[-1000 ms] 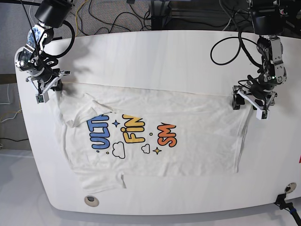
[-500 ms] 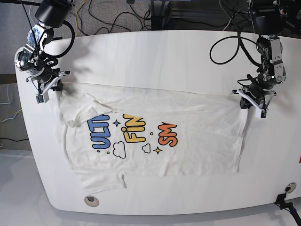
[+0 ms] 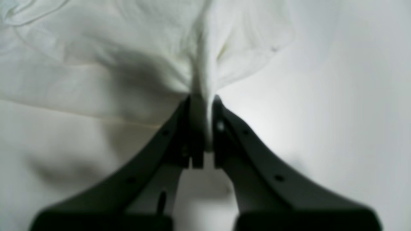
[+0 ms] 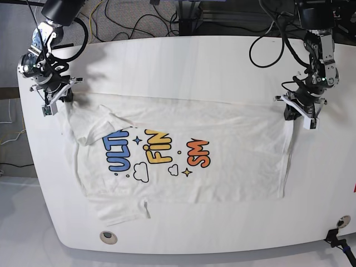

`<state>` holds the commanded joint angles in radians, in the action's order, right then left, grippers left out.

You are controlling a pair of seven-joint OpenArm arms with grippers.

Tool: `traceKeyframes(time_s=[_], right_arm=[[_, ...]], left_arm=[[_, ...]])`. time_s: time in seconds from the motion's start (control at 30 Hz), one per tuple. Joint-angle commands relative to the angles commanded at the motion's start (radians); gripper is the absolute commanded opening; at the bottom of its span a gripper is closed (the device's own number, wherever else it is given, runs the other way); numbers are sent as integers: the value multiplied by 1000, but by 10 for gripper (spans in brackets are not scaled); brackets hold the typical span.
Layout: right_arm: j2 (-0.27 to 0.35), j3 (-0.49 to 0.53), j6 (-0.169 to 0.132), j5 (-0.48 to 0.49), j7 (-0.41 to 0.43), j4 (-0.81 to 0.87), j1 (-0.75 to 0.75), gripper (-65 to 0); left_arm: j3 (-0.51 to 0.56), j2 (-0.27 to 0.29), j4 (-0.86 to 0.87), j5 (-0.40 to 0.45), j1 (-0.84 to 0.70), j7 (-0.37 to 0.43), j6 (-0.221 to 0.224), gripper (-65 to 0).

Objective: Fold the T-shirt properly
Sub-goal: 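Drag the shirt by its shoulder edge toward the robot base with both grippers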

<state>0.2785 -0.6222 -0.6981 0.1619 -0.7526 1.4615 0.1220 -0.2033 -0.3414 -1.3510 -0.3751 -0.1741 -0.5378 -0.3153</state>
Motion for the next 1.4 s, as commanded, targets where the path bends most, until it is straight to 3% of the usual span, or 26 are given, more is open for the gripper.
traceKeyframes(time_s=[0.4, 0.5, 0.73, 1.2, 1.4], right_arm=[[-2, 0, 0, 2, 0, 3, 186, -650], [-5, 2, 0, 2, -2, 38, 229, -650], [-44, 3, 0, 2, -3, 132, 327, -650], [-57, -3, 0, -3, -3, 173, 428, -650], [-60, -3, 0, -3, -3, 173, 453, -650]], left_arm=[[-3, -34, -149, -2, -276, -2, 0, -650], [-51, -35, -192, -2, -359, -2, 0, -650], [-75, -35, -256, -2, -494, -2, 0, -650], [-78, -37, -275, 0, -588, -2, 0, -650], [-137, -49, -278, 0, -615, -2, 0, -650]])
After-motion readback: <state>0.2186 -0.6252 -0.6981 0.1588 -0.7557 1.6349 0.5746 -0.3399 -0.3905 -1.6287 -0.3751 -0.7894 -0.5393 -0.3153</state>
